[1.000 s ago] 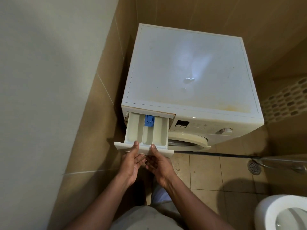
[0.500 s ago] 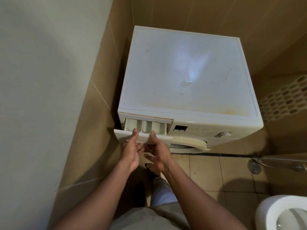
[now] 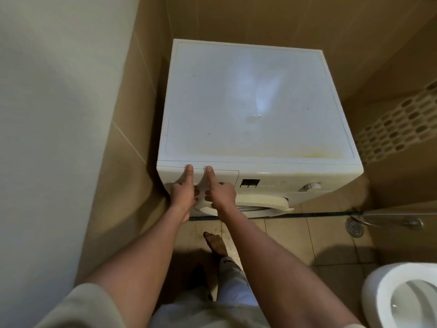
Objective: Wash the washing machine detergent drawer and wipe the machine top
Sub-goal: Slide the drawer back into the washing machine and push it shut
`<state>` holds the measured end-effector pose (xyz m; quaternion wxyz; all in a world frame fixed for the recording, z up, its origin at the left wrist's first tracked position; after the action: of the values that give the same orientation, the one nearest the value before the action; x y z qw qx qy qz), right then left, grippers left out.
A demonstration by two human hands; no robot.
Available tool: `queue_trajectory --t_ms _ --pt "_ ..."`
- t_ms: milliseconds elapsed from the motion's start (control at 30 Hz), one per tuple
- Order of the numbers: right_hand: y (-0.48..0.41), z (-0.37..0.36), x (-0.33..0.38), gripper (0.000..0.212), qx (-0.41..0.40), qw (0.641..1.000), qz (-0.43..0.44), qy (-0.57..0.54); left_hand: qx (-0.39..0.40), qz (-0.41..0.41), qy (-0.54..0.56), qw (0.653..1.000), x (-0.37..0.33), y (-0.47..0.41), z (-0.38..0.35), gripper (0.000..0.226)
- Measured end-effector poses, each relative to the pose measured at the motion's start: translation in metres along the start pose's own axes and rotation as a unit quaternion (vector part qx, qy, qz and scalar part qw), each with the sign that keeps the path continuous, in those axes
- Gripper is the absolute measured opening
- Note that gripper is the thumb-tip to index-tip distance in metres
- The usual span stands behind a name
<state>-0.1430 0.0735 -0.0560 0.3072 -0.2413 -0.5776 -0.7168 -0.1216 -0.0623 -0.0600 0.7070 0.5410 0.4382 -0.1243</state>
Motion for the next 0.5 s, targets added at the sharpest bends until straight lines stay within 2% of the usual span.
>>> queue_trajectory --t_ms 67,133,233,267,333,400,500 --pt "0.005 0.010 0.011 0.082 -0.044 0.986 0.090 0.130 -0.031 -0.028 -0.140 0.989 0.000 0.005 0.002 0.077" --pt "0.017 0.021 0.022 0.062 -0.062 0.948 0.182 0.253 -0.023 -0.091 -0.333 0.938 0.002 0.016 -0.003 0.084" --pt "0.032 0.046 0.023 0.049 -0.066 0.894 0.248 0.367 0.036 -0.216 -0.520 0.826 0.005 0.041 -0.023 0.045" --pt "0.036 0.057 0.021 0.048 -0.071 0.876 0.259 0.399 0.068 -0.253 -0.552 0.792 0.007 0.050 -0.033 0.038" --pt "0.044 0.085 0.017 0.047 -0.088 0.850 0.274 0.442 0.116 -0.312 -0.608 0.721 0.007 0.073 -0.055 0.041" --pt "0.051 0.117 0.014 0.047 -0.110 0.842 0.275 0.451 0.138 -0.354 -0.645 0.663 -0.002 0.096 -0.079 0.043" --pt "0.063 0.182 0.010 0.046 -0.140 0.846 0.259 0.444 0.178 -0.391 -0.659 0.617 -0.012 0.129 -0.127 0.045"
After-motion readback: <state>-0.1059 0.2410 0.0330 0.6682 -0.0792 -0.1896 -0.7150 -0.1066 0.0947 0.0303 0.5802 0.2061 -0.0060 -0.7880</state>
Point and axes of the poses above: each hand's wrist, its own y-axis away from the middle knuckle, its own z-axis out of the back of the hand, x = y × z, the point moved 8 cm from there along -y, towards the middle knuckle, and after that the axes turned 2 degrees about -x, right-handed, at the moved point
